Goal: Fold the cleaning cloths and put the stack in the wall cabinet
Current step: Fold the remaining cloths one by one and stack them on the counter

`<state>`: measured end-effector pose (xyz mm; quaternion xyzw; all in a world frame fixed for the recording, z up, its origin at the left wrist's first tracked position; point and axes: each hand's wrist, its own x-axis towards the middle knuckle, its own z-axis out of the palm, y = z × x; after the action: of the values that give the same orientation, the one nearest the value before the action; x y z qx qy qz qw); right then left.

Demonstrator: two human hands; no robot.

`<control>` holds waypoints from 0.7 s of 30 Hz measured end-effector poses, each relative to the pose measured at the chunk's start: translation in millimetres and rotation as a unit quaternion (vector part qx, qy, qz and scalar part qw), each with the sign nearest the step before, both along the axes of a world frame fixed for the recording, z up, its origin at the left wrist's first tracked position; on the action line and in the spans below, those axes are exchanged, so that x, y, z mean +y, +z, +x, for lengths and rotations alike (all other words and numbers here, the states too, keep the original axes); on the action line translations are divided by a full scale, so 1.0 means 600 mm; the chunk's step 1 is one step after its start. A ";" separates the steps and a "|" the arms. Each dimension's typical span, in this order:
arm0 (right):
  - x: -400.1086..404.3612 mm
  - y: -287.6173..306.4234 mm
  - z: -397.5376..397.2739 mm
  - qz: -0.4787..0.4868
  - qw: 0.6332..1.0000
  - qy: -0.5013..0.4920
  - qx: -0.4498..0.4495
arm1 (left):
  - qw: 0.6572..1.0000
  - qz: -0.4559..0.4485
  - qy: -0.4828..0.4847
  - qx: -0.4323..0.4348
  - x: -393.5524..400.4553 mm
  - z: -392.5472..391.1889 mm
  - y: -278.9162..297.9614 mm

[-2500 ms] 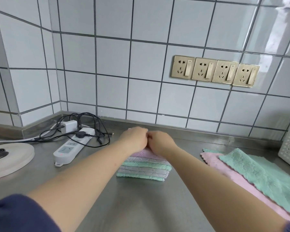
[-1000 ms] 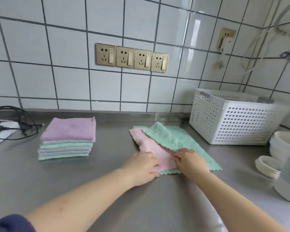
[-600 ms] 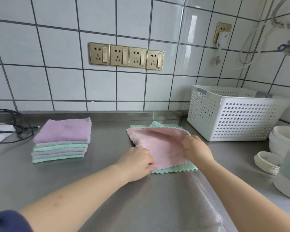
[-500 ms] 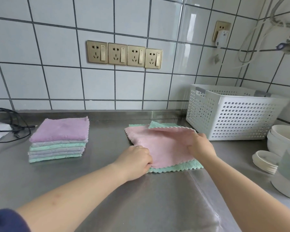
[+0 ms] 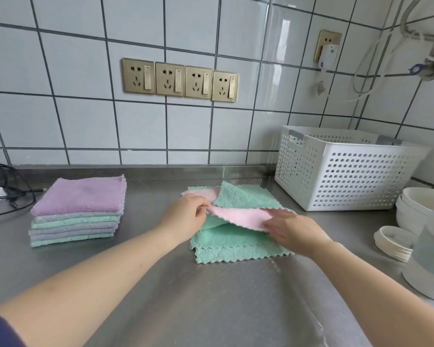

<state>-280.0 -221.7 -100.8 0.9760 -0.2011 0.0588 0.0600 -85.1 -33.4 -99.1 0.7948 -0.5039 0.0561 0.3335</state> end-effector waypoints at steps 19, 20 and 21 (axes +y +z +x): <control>0.022 0.233 0.099 -0.118 0.958 -0.054 -0.255 | 0.965 -0.058 0.109 -0.230 0.054 0.086 0.260; 0.031 0.237 0.096 -0.123 0.957 -0.052 -0.257 | 0.964 -0.057 0.111 -0.234 0.067 0.082 0.263; 0.039 0.238 0.092 -0.121 0.957 -0.052 -0.259 | 0.963 -0.056 0.112 -0.237 0.077 0.080 0.263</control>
<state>-224.7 -198.5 42.2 0.9008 -0.2520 0.3302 0.1266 -37.3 12.8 58.7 0.7901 -0.4723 0.3079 0.2407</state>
